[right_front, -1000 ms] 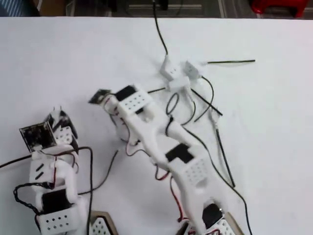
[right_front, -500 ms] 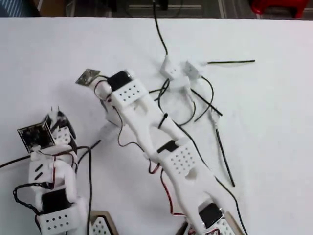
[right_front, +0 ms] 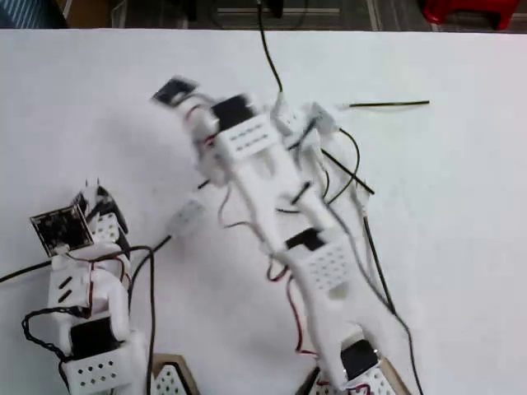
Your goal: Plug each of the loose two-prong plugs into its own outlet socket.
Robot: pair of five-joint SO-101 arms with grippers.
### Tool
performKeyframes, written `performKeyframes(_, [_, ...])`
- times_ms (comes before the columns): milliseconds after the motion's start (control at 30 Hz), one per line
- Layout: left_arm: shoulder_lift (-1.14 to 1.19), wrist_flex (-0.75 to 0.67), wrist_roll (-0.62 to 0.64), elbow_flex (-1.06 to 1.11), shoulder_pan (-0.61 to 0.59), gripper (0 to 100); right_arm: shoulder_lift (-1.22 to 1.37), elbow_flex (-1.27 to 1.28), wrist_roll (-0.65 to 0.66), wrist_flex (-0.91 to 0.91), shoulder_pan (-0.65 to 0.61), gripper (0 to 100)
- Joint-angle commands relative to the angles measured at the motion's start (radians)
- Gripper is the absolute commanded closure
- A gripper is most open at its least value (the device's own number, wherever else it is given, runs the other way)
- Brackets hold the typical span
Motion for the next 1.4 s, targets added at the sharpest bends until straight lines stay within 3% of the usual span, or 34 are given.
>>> performKeyframes(0, [-0.004, 0.051, -0.089, -0.034, 0.073, 98, -0.185, 0.169, -0.023, 0.008, 0.133, 98.0])
performKeyframes(133, [-0.004, 0.115, -0.160, -0.061, 0.153, 98, -0.294, 0.358, -0.025, 0.007, 0.240, 98.0])
performKeyframes(333, [-0.002, 0.192, -0.164, -0.129, 0.166, 98, -0.404, 0.578, -0.025, 0.004, 0.369, 98.0])
performKeyframes(633, [-0.001, 0.278, -0.164, -0.284, 0.286, 98, -0.460, 0.822, -0.026, 0.001, 0.490, 98.0])
performKeyframes(800, [0.061, 0.270, -0.164, -0.382, 0.292, 98, -0.452, 0.914, -0.026, -0.030, 0.545, 98.0])
performKeyframes(933, [0.329, 0.252, -0.161, -0.563, 0.292, 98, -0.453, 1.023, -0.040, -0.124, 0.556, 98.0])
performKeyframes(1033, [0.601, 0.316, -0.160, -0.769, 0.292, 98, -0.458, 1.114, -0.107, -0.211, 0.552, 98.0])
performKeyframes(1367, [1.405, 0.807, -0.166, -1.553, 0.294, 98, -0.461, 1.292, -0.130, -0.404, 0.552, 98.0])
